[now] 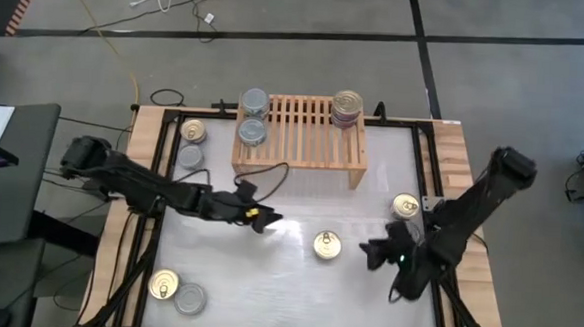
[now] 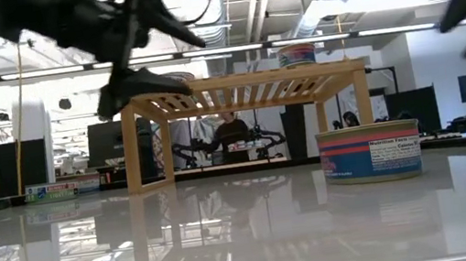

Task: Stack canned seafood by type on shelf
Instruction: Put the blue tuna can on the shelf aligned with the other blue tuna can

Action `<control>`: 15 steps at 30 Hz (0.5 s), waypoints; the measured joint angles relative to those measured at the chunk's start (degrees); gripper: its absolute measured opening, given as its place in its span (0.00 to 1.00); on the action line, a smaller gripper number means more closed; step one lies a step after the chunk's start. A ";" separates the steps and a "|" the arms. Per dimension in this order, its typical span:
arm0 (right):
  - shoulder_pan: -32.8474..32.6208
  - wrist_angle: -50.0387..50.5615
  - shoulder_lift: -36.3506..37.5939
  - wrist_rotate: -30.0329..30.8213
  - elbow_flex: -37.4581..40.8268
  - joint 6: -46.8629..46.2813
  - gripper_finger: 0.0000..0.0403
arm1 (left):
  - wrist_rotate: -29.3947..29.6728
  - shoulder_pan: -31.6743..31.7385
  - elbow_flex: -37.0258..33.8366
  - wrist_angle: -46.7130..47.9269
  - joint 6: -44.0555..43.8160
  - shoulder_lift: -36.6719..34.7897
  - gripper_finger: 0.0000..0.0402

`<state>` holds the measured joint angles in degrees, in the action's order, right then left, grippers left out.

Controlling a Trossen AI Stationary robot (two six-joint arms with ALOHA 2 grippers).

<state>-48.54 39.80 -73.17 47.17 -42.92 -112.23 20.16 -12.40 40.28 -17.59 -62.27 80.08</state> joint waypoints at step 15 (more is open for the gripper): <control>18.87 -39.21 23.56 -23.07 23.85 25.47 0.54 | 0.54 -2.04 22.09 16.57 -10.06 20.02 0.63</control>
<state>-29.67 0.58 -49.62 24.10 -19.07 -86.76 20.70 -14.45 62.38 -1.02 -72.33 100.09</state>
